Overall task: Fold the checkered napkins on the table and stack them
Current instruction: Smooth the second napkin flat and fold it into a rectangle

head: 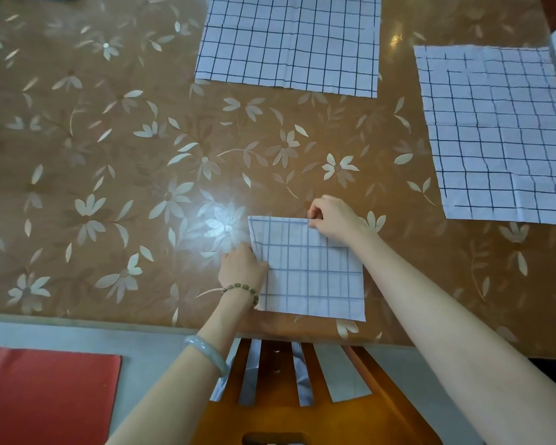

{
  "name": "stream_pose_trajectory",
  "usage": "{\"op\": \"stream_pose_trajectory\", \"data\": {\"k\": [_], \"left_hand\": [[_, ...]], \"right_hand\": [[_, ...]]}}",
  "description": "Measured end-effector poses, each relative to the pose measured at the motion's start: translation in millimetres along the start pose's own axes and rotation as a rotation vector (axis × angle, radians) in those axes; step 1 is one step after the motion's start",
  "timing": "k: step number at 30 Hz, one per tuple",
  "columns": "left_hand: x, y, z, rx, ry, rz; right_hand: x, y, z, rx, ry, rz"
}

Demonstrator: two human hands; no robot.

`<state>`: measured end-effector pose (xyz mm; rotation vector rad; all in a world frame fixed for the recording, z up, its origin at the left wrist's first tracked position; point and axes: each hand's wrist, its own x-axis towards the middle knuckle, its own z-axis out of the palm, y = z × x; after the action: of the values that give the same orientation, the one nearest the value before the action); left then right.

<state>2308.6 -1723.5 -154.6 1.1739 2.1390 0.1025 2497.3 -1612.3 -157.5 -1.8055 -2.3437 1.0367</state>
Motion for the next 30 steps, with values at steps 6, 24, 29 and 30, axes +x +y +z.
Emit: {"op": "stream_pose_trajectory", "data": {"k": [6, 24, 29, 30], "left_hand": [[8.4, -5.5, -9.0, -0.167, -0.115, 0.012], [100.7, 88.3, -67.2, 0.221, -0.274, 0.524], [109.2, 100.1, -54.5, 0.238, -0.191, 0.565], [110.5, 98.9, -51.9, 0.23, -0.191, 0.567]], "right_hand": [[3.4, -0.7, -8.9, 0.081, -0.077, 0.071], [-76.1, 18.6, 1.6, 0.445, 0.002, 0.48], [-78.3, 17.8, 9.7, 0.433, 0.084, 0.529], [-78.6, 17.3, 9.3, 0.42, 0.078, 0.525]]}}
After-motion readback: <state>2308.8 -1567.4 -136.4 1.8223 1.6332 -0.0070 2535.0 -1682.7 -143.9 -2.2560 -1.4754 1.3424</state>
